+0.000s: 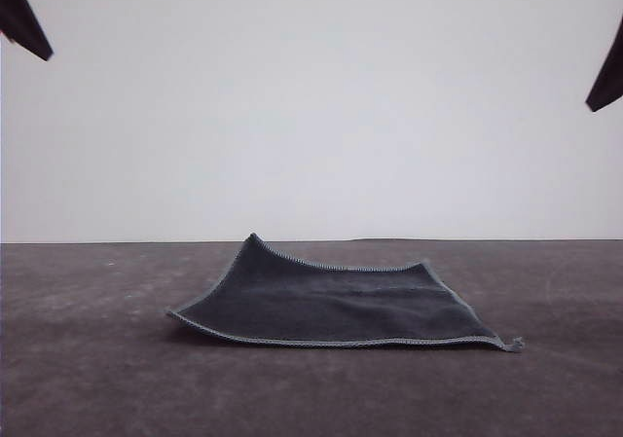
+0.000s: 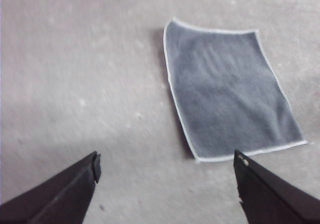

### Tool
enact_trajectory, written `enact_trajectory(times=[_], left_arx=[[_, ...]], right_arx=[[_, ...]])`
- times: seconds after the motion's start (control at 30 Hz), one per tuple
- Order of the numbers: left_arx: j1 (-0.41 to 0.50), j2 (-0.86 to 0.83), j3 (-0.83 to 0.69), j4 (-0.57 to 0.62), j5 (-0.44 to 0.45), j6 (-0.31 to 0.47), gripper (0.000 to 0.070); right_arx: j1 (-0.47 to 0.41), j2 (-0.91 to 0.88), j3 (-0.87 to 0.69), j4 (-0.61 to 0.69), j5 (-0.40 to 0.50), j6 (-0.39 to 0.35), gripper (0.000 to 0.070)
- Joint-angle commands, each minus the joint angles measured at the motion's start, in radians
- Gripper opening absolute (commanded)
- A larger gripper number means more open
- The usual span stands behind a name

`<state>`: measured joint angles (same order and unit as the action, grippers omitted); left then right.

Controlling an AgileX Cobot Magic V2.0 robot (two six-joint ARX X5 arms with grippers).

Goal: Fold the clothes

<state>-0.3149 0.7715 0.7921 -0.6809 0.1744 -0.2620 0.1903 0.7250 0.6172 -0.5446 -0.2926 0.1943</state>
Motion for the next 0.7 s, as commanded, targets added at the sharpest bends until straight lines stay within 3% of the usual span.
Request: enact_trajectory(times=[0.0,0.27,0.67], left_arx=[[-0.004,0.047,0.036,0.002,0.022,-0.049,0.0528],[-0.004,0.325,0.151,0.006,0.123,-0.040,0.0527],[-0.004,0.720,0.290,0.186,0.168,0.015,0.0524]], right_arx=[[0.001,0.037,0.024,0.004,-0.024,0.078,0.0482],[-0.001,0.260,0.090,0.034,-0.101,0.107,0.0482],[-0.031,0.710,0.190,0.330,-0.233,0.114,0.0482]])
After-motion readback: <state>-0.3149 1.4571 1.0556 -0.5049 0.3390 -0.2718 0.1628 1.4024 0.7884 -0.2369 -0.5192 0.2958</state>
